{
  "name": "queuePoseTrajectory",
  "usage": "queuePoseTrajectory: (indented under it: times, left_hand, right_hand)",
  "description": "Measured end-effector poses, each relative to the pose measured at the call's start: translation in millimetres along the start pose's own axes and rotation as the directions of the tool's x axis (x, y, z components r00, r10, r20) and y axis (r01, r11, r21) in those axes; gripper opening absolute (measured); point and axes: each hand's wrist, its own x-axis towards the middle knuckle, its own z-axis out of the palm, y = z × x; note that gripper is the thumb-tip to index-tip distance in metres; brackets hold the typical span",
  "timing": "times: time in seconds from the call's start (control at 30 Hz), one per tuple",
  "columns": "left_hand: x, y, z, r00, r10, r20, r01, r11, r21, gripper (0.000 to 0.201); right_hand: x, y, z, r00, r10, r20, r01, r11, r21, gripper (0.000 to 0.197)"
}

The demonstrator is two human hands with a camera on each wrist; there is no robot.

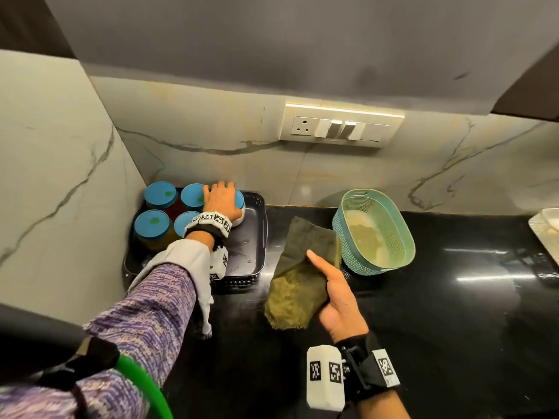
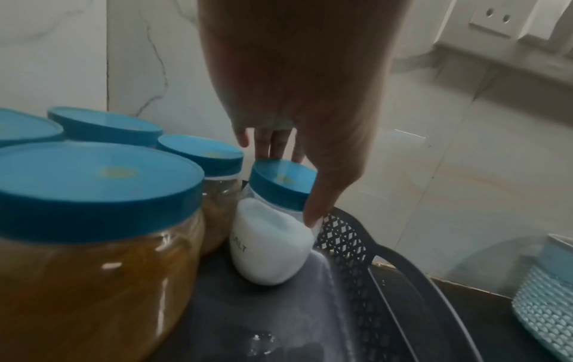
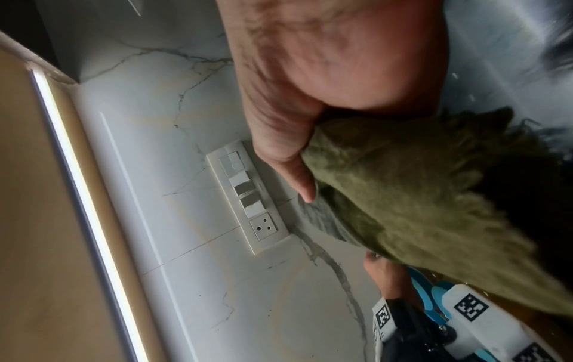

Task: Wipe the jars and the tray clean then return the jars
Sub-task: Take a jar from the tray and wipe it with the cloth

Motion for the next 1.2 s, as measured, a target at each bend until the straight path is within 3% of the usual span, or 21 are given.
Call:
queuePoseTrajectory:
  times: [0.1,0.2,0.33,0.4,0.5,0.63,0.7,0.83,0.93,1.0,1.07,1.2]
  left_hand:
    - [-8,0,0,0.996,0.02,-0.084,-0.025,0.997,-0.066,0.076]
    - [-34,3,-7,0.975,0.055,-0.214,-0.107,0.964,-0.243,0.09]
    - [-96,12,-19,0.906,0.027,-0.423,-0.232,0.867,-0.44,0.093]
    - [-137,17,-21,0.867,0.051,-0.497,-0.308,0.837,-0.453,0.092]
    - [-193,25,-12,0.859,0.089,-0.504,-0.362,0.802,-0.475,0.095]
    - [-248,29,29,0.921,0.102,-0.375,-0.31,0.775,-0.551,0.102]
    - [-266,25,54,0.95,0.084,-0.3,-0.253,0.767,-0.59,0.104]
    - [-280,12,90,0.975,0.088,-0.202,-0.198,0.755,-0.625,0.107]
    - [-282,5,104,0.981,0.085,-0.175,-0.181,0.723,-0.667,0.109]
    - [-282,2,107,0.986,0.091,-0.139,-0.163,0.69,-0.705,0.111]
    - [-282,-2,110,0.991,0.106,-0.085,-0.134,0.649,-0.748,0.111]
    - [-275,-7,119,0.993,0.119,-0.008,-0.071,0.531,-0.844,0.094]
  right_hand:
    - [0,0,-4,0.998,-0.03,-0.048,0.029,0.999,-0.032,0.027]
    - [-2,-2,-12,0.993,-0.086,-0.083,0.08,0.994,-0.078,0.025]
    - [-6,-8,-19,0.974,-0.207,-0.097,0.187,0.965,-0.181,0.025]
    - [-10,-8,-19,0.95,-0.302,-0.072,0.271,0.92,-0.283,0.028]
    - [-13,2,-20,0.914,-0.405,0.014,0.367,0.813,-0.453,0.023]
    - [-17,24,-28,0.838,-0.507,0.201,0.491,0.541,-0.683,0.03]
    - [-18,40,-36,0.825,-0.496,0.27,0.499,0.413,-0.762,0.039]
    - [-17,71,-55,0.805,-0.414,0.425,0.524,0.16,-0.837,0.083]
    - [-20,85,-67,0.72,-0.305,0.623,0.597,-0.184,-0.781,0.087]
    - [-24,89,-69,0.656,-0.224,0.721,0.64,-0.343,-0.688,0.081]
    - [-23,92,-70,0.614,-0.143,0.776,0.659,-0.448,-0.604,0.077]
    - [-20,90,-66,0.641,0.053,0.766,0.654,-0.56,-0.509,0.076]
